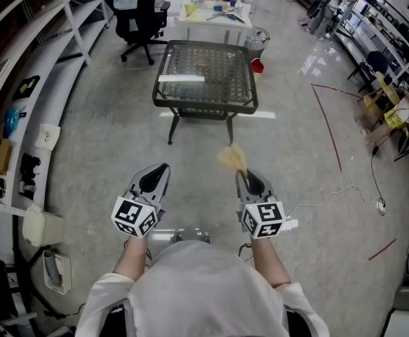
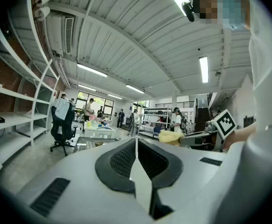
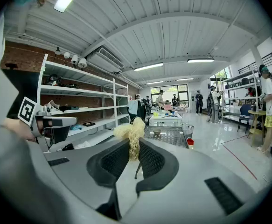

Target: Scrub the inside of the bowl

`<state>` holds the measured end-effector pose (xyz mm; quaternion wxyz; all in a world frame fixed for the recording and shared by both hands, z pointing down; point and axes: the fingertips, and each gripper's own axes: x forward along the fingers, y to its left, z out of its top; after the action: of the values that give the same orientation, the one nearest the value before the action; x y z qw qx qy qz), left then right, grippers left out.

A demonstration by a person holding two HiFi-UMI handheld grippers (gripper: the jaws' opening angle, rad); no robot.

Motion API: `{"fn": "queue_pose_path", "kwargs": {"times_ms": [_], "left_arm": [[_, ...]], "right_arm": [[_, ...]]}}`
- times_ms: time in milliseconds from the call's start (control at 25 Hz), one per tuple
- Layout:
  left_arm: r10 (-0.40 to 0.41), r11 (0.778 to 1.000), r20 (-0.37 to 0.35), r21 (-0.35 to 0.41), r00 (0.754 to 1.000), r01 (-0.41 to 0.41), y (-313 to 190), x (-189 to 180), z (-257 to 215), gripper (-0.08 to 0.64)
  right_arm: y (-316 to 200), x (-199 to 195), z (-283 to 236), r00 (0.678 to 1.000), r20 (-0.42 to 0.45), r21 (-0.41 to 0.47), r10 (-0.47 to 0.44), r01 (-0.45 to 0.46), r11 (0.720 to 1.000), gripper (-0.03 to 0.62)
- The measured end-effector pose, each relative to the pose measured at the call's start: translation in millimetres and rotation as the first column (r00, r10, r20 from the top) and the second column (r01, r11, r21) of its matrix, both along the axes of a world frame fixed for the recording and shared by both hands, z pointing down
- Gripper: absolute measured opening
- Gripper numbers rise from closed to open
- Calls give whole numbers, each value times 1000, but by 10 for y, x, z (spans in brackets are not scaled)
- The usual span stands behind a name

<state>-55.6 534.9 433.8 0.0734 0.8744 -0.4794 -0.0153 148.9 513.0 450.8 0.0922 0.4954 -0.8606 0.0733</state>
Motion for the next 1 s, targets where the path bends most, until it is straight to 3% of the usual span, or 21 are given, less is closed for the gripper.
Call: {"fn": "queue_pose_path", "kwargs": {"times_ms": [1000], "left_arm": [[44, 999, -37, -15, 998, -45, -156, -482, 86, 44]], "right_arm": [[-46, -377, -7, 995, 59, 1, 77, -77, 997, 69]]}}
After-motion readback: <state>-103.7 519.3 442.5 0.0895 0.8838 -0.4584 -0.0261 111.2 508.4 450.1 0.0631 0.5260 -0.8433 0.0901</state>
